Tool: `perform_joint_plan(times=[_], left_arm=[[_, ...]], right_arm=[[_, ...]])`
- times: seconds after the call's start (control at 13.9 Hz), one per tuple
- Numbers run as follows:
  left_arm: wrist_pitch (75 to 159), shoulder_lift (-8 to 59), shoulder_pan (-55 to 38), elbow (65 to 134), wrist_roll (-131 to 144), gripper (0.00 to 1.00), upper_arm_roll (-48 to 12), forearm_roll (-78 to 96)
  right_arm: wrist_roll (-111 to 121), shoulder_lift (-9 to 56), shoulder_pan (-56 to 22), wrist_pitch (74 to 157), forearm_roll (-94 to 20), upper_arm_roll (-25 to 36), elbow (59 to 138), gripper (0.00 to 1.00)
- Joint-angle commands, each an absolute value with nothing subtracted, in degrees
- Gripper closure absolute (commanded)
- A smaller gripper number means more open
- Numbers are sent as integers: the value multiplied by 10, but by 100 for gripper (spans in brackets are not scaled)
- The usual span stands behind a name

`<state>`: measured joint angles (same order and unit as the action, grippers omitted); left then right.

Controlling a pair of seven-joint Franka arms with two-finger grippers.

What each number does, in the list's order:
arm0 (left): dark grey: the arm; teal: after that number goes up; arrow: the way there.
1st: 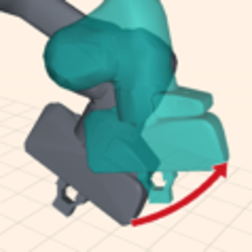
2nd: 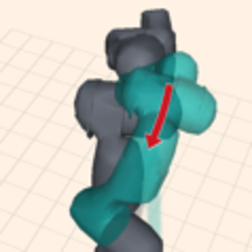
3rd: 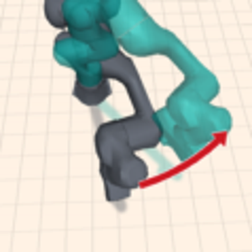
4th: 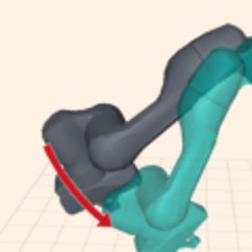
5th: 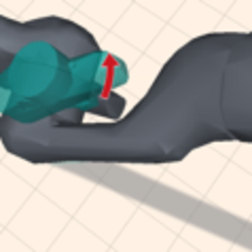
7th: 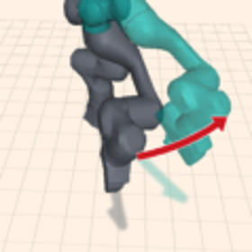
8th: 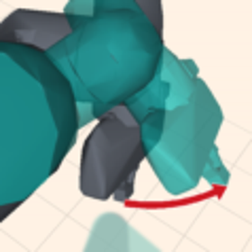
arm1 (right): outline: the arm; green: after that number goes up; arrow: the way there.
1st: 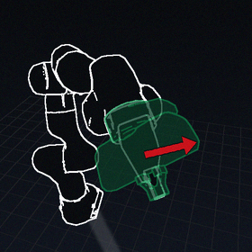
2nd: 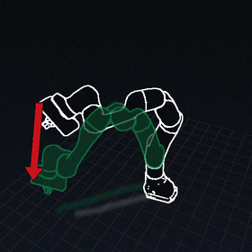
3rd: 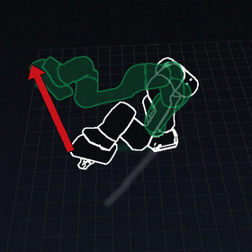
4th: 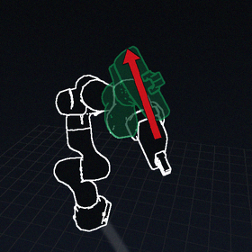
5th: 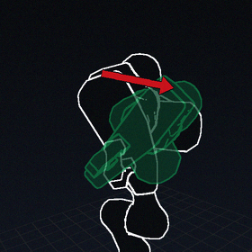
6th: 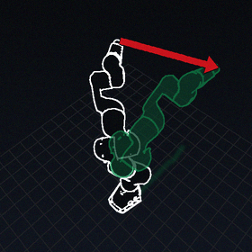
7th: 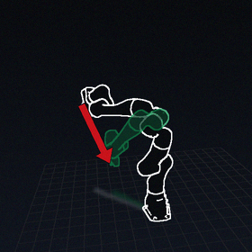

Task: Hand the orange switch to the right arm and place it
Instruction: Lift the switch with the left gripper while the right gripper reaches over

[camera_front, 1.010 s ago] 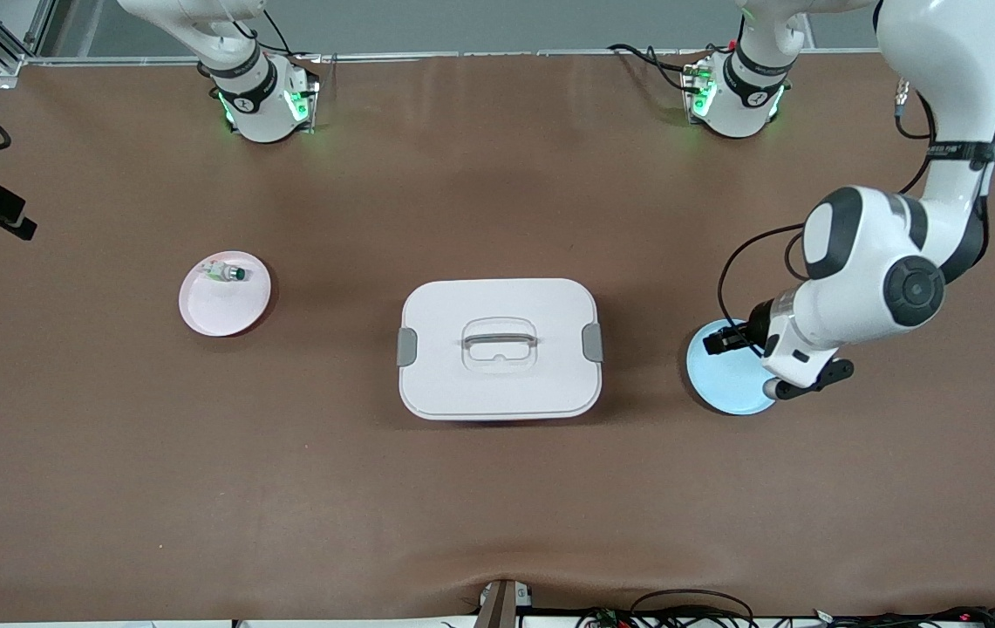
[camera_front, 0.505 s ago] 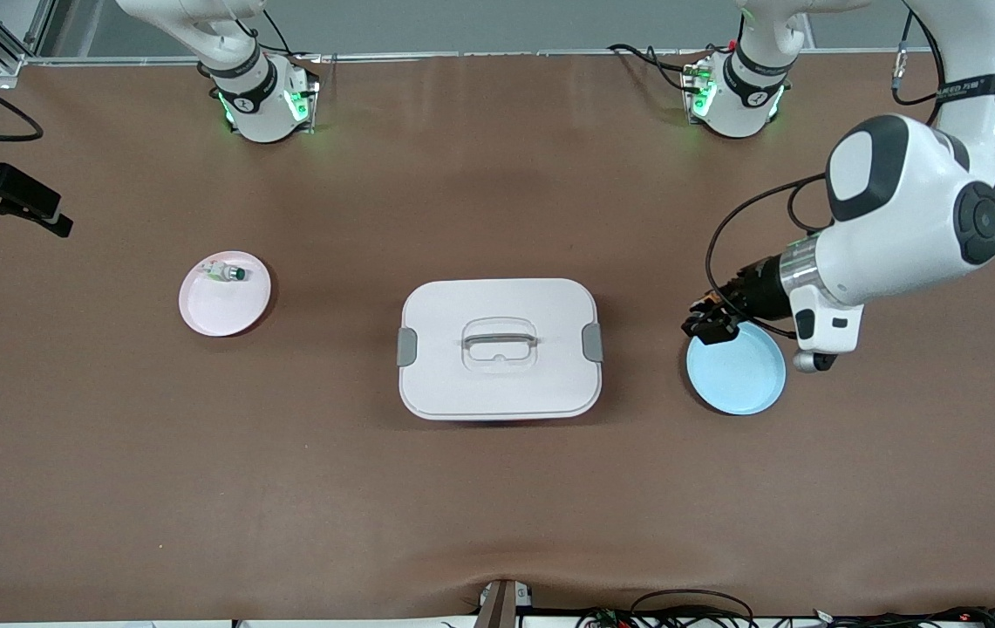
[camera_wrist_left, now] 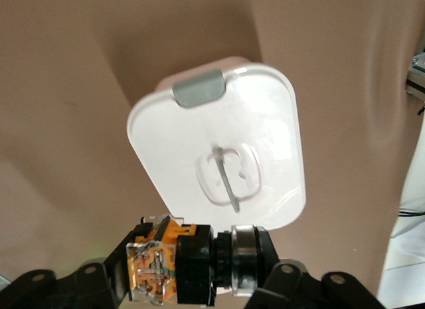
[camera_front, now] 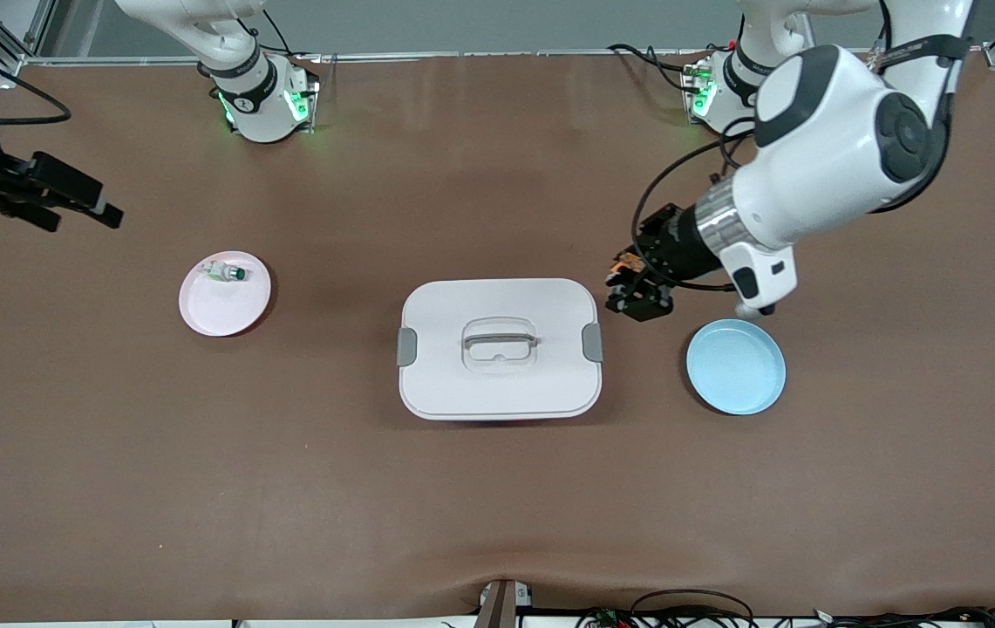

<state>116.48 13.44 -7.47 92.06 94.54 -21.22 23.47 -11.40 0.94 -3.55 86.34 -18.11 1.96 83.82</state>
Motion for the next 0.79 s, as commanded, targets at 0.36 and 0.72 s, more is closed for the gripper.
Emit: perform_joint_plan(times=[0.36, 0.72], left_arm=[[1280, 167, -156, 877, 1096, 80, -218, 345], [1311, 177, -214, 866, 1115, 80, -218, 368]], right_arm=[[-227, -31, -139, 1011, -333, 21, 942, 0], [-220, -52, -222, 1158, -379, 21, 1022, 0]])
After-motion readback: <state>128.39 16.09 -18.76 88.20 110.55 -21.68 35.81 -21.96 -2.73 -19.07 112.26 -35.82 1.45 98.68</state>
